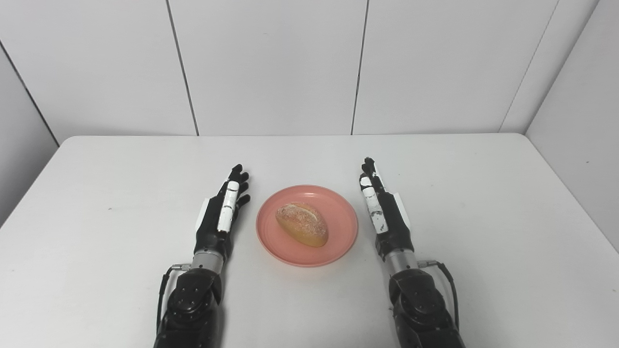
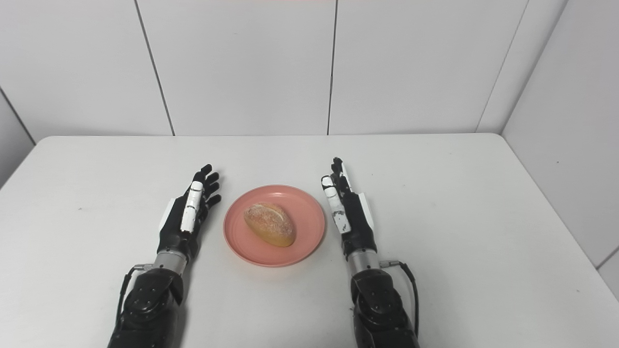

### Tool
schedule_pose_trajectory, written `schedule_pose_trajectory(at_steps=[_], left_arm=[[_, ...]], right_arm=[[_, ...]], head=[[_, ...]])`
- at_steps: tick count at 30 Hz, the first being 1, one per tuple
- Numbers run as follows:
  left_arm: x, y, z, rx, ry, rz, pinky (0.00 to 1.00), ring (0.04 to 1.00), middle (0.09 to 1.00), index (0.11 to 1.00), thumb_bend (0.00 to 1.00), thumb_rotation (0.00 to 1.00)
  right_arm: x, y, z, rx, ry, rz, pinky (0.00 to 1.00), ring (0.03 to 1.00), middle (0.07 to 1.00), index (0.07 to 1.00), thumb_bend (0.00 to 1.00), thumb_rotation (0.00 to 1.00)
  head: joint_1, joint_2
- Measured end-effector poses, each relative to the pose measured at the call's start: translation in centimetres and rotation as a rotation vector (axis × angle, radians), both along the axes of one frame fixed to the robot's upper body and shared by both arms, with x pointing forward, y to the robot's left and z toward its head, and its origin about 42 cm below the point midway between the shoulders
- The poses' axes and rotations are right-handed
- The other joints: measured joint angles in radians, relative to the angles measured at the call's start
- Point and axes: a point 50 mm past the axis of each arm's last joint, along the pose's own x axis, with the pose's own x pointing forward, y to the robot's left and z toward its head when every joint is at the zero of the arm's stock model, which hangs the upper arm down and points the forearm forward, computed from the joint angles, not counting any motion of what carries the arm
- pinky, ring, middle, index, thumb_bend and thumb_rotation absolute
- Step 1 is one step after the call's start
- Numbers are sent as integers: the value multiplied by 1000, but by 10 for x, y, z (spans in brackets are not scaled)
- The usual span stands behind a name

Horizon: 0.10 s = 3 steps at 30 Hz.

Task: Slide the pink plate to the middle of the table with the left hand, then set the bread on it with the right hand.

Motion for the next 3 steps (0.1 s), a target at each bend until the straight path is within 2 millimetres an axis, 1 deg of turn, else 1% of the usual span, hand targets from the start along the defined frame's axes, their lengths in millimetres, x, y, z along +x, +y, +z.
schedule_pose_trajectory(at_steps=[3], left_arm=[[-1,-1,-1,-22,-3,-20,1000,1000,989,983,533,1000]], right_arm=[[-1,0,-1,26,24,4,1000,1000,1000,1000,691,1000]], head=[[2,0]])
